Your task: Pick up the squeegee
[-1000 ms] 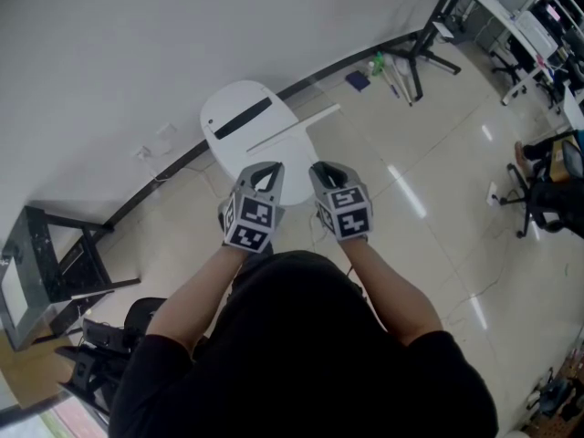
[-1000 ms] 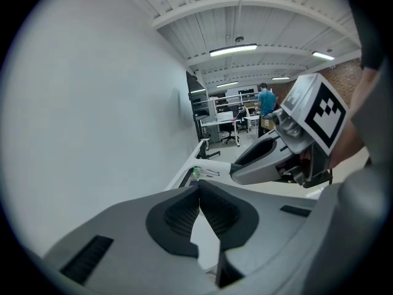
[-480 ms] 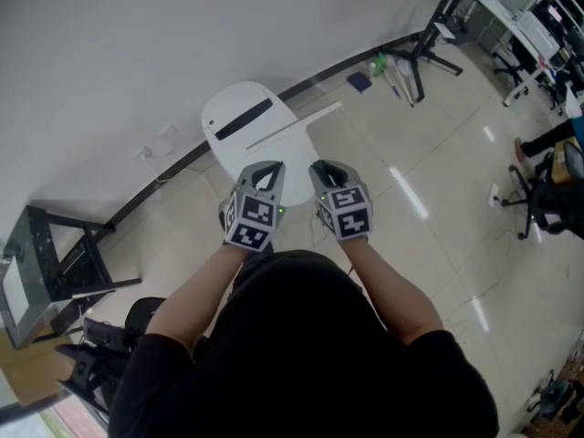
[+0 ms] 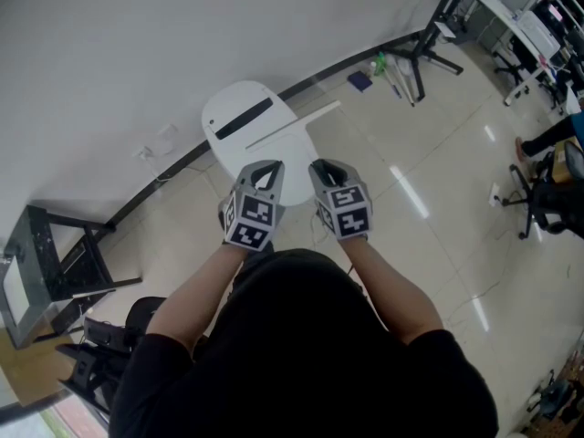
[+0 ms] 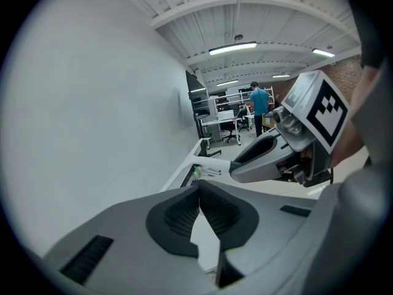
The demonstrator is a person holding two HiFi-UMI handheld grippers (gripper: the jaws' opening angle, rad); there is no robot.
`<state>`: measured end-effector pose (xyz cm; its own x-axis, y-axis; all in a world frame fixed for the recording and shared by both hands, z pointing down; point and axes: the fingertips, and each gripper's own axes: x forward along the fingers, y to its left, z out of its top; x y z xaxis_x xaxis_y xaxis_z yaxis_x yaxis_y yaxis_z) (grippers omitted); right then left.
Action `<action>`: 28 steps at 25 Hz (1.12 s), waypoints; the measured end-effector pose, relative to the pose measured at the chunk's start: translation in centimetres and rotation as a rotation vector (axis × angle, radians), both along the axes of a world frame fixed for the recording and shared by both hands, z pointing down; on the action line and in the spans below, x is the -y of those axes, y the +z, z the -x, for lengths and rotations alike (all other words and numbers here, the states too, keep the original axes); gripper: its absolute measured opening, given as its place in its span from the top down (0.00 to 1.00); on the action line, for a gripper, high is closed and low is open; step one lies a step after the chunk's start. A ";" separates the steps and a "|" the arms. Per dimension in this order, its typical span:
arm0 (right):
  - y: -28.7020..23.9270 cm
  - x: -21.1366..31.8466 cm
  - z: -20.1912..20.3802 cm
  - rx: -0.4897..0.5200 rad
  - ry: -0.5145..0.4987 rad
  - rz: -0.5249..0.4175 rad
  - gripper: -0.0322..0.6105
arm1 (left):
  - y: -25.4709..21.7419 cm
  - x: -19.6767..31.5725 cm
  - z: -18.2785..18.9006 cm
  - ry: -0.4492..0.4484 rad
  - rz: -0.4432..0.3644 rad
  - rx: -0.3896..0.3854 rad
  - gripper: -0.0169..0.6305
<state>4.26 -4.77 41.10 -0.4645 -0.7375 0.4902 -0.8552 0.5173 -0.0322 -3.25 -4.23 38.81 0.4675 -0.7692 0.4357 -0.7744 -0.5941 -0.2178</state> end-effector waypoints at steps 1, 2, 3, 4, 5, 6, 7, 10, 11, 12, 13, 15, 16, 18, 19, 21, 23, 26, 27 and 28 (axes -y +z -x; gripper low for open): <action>0.0 0.0 0.0 0.001 0.000 0.000 0.79 | 0.0 0.0 0.0 0.002 0.000 0.000 0.97; -0.1 0.0 0.1 0.003 0.000 0.000 0.79 | 0.0 0.0 -0.1 0.002 0.000 -0.001 0.97; -0.1 0.0 0.1 0.003 -0.001 -0.001 0.79 | 0.0 0.0 0.0 0.000 0.000 -0.002 0.97; -0.1 0.0 0.1 0.002 -0.001 -0.002 0.79 | 0.0 0.0 0.0 -0.002 0.000 -0.002 0.97; 0.0 0.0 0.1 -0.001 -0.001 -0.004 0.79 | 0.0 0.0 0.0 -0.002 -0.002 -0.002 0.97; 0.0 0.0 0.2 -0.002 -0.001 -0.005 0.79 | 0.0 0.0 0.0 0.001 -0.003 -0.001 0.97; 0.0 0.0 0.3 -0.001 -0.002 -0.004 0.79 | 0.1 0.0 0.1 0.005 -0.005 0.000 0.97; 0.0 -0.1 0.4 0.005 -0.004 0.000 0.79 | 0.2 0.0 0.1 0.006 -0.002 0.003 0.97; 0.1 0.0 0.4 0.003 -0.005 0.000 0.79 | 0.2 0.0 0.2 0.004 -0.001 0.003 0.97; 0.1 0.0 0.3 0.000 -0.007 0.000 0.79 | 0.2 0.0 0.2 0.002 -0.001 0.003 0.97; 0.2 0.0 0.4 0.000 -0.009 0.000 0.79 | 0.1 0.0 0.2 0.001 -0.002 0.002 0.97; 0.0 -0.1 0.5 0.005 -0.009 0.000 0.79 | 0.1 0.0 0.2 0.000 -0.002 0.000 0.97; -0.1 -0.1 0.5 0.008 -0.008 0.000 0.79 | 0.1 0.0 0.2 0.001 -0.001 0.000 0.97; -0.2 -0.1 0.4 0.010 -0.005 -0.002 0.79 | 0.2 -0.1 0.1 0.003 0.003 0.003 0.97; -0.1 -0.1 0.2 0.008 -0.004 -0.004 0.79 | 0.3 -0.1 0.0 0.005 0.003 0.005 0.97; 0.1 0.0 0.0 0.002 -0.001 -0.007 0.79 | 0.3 0.0 -0.1 0.009 0.001 0.007 0.97; 0.0 0.0 -0.1 0.009 0.003 -0.005 0.79 | 0.2 0.0 -0.2 0.009 0.000 0.008 0.97; -0.1 0.1 -0.1 0.010 0.008 -0.008 0.79 | 0.1 0.0 -0.3 0.005 0.003 0.005 0.97; 0.0 0.1 -0.2 0.007 0.010 -0.005 0.79 | 0.1 0.0 -0.3 0.004 0.003 0.005 0.97; 0.1 0.0 -0.3 0.005 0.011 -0.002 0.79 | 0.1 0.0 -0.3 0.006 0.004 0.005 0.97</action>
